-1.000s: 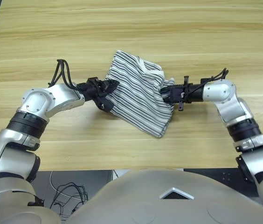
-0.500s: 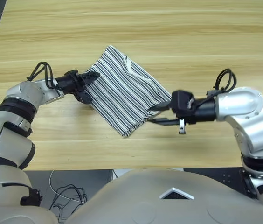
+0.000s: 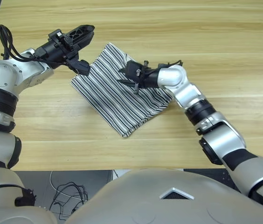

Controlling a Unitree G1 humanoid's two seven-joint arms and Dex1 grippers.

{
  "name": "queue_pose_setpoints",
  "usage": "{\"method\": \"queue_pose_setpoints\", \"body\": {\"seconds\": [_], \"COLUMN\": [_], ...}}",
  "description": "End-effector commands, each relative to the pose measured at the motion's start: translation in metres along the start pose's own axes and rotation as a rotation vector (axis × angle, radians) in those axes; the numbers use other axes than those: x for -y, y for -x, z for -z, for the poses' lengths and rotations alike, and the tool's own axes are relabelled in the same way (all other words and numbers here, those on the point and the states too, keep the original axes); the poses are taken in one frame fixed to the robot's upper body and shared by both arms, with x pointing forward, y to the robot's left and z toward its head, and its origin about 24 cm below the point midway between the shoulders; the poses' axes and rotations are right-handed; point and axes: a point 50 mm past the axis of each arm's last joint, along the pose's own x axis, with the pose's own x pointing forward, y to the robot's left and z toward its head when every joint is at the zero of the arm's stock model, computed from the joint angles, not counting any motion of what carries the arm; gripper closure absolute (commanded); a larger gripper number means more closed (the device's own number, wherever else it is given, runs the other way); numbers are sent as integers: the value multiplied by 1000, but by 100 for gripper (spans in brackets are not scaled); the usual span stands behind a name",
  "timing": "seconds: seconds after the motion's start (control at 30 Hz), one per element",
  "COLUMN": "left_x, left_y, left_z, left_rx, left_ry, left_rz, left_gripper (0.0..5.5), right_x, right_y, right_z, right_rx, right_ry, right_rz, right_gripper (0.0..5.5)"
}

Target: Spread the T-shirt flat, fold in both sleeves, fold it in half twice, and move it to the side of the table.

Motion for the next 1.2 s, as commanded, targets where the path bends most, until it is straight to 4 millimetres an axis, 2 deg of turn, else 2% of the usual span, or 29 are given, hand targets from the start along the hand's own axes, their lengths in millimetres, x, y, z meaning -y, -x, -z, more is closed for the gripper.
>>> {"method": "queue_pose_setpoints", "body": {"seconds": [0.03,0.17,0.27,0.37,0.47,0.53,0.67,0.77,0.93,1.13,1.2], "left_x": [4,6,6,4,4,5,7,8,5,3,3], "left_y": [2,-5,-6,-5,2,9,16,15,12,11,14], "left_z": [-2,-8,-11,-13,-17,-20,-26,-29,-29,-26,-29], "left_rx": [-12,-9,-19,-43,-73,-97,-122,-120,-97,-80,-73], "left_ry": [28,49,84,119,150,169,192,197,195,196,234], "left_rz": [33,28,17,-4,-23,-26,-27,-24,-17,-4,-1], "left_gripper": [422,422,422,422,422,422,422,422,422,422,422], "right_x": [5,15,25,32,26,19,-16,-24,-14,41,47], "right_y": [-19,-1,22,49,70,76,79,86,113,167,183], "right_z": [0,32,53,76,94,96,82,64,43,-2,-14], "right_rx": [-109,-297,-385,-431,-451,-422,-349,-331,-343,-307,-302], "right_ry": [69,131,140,68,0,-74,-204,-193,-169,54,152], "right_rz": [69,144,166,206,170,149,93,121,225,447,434], "right_gripper": [406,406,406,406,406,406,406,406,406,406,406]}}
